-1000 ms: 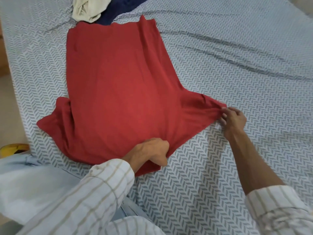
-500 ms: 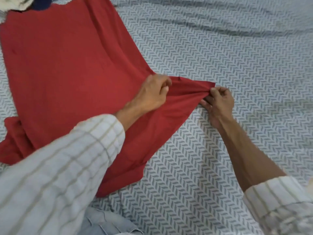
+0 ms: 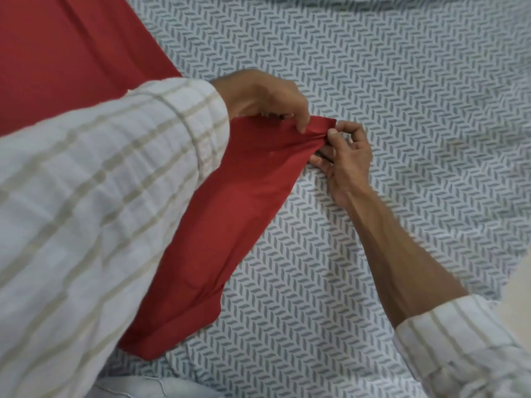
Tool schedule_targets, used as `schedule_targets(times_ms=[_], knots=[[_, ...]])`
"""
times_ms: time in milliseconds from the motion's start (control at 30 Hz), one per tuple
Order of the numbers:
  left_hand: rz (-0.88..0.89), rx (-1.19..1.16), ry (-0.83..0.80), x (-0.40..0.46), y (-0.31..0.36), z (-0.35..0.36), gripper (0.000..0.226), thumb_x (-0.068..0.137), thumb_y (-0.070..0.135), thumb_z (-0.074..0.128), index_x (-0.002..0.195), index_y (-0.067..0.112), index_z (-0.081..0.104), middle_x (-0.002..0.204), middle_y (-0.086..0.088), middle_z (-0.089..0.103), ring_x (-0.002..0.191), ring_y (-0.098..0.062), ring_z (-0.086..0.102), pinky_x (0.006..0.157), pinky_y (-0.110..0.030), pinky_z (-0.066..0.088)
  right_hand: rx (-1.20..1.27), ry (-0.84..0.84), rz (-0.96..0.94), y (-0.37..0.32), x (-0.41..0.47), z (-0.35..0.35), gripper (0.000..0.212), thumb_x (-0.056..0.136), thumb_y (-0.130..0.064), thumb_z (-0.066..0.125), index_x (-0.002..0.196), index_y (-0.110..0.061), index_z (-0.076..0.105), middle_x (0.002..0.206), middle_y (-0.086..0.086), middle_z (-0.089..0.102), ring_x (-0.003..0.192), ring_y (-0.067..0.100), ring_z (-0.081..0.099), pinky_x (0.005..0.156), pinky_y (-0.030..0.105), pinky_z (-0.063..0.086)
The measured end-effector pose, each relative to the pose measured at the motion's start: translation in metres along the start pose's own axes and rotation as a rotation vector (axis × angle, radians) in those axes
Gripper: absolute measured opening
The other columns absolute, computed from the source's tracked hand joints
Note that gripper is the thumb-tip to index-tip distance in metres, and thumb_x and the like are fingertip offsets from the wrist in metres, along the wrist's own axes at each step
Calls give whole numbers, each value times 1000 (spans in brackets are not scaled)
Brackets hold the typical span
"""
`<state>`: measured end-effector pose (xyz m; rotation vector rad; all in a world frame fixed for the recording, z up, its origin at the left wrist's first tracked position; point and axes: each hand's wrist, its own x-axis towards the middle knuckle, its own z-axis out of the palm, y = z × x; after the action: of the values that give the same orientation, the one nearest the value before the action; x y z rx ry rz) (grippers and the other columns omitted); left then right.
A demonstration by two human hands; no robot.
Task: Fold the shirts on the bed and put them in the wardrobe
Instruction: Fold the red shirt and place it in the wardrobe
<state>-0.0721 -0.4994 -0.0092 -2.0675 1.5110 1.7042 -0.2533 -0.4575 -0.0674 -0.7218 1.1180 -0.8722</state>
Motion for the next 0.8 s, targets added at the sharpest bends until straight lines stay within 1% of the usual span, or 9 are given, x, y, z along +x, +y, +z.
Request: schedule_targets(times_ms=[100, 167, 267, 333, 400, 467, 567, 700, 800], knots=[[-51, -62, -38, 1, -5, -17, 11, 67, 21, 69, 66, 19, 58, 64, -1, 58, 61, -19, 52, 60, -26, 43, 6, 14, 0, -1, 0, 0, 12, 98, -3, 53, 95, -14, 47, 62, -3, 50, 48, 8, 50, 50, 28, 53], [-92, -12, -16, -1, -10, -30, 9, 79, 21, 69, 76, 18, 61, 75, 0, 62, 68, -18, 56, 71, -30, 46, -1, 21, 1, -1, 0, 0, 14, 98, -3, 53, 93, -15, 47, 63, -4, 48, 47, 7, 48, 49, 27, 53], [-54, 166, 118, -3, -20, -48, 14, 84, 27, 75, 89, 17, 67, 93, 3, 60, 88, -17, 53, 83, -37, 43, -6, 35, 3, 0, 0, 1, 16, 98, -2, 53, 91, -16, 48, 65, -4, 48, 47, 7, 47, 48, 26, 52], [16, 122, 193, -3, -23, -56, 16, 86, 26, 75, 96, 16, 68, 94, 1, 62, 88, -17, 57, 80, -33, 50, -17, 57, 4, 1, 1, 1, 16, 98, -2, 52, 90, -16, 47, 65, -4, 49, 47, 8, 47, 47, 26, 52], [114, 163, 332, -2, -25, -52, 15, 84, 26, 77, 95, 20, 68, 89, 4, 60, 83, -14, 58, 68, -24, 46, -39, 83, -1, 3, 2, 1, 15, 98, -5, 52, 90, -16, 46, 64, -2, 47, 48, 11, 46, 45, 27, 51], [194, 189, 458, 8, -31, -38, 18, 81, 24, 78, 96, 19, 70, 91, 5, 60, 88, -12, 57, 71, -24, 45, -82, 117, -17, 6, 5, 1, 11, 99, -9, 53, 92, -16, 46, 63, 1, 46, 49, 14, 45, 45, 27, 50], [247, 192, 614, 21, -47, -14, 32, 79, 28, 79, 107, 21, 66, 104, 4, 55, 106, -15, 51, 95, -31, 44, -131, 149, -34, 9, 5, 2, 8, 101, -13, 53, 97, -13, 46, 61, 1, 47, 49, 12, 45, 45, 27, 51], [261, 77, 741, 10, -64, -1, 71, 78, 29, 79, 138, 19, 43, 120, -1, 48, 118, -24, 42, 100, -33, 38, -170, 170, -51, 10, 3, 3, 9, 101, -14, 54, 98, -12, 45, 59, 1, 48, 47, 12, 46, 44, 28, 50], [238, 105, 868, -23, -83, 23, 76, 81, 31, 72, 147, 18, 37, 138, -8, 47, 129, -29, 42, 107, -46, 36, -196, 189, -70, 10, 1, 4, 11, 100, -16, 54, 93, -14, 46, 59, 0, 51, 46, 12, 49, 44, 27, 50]])
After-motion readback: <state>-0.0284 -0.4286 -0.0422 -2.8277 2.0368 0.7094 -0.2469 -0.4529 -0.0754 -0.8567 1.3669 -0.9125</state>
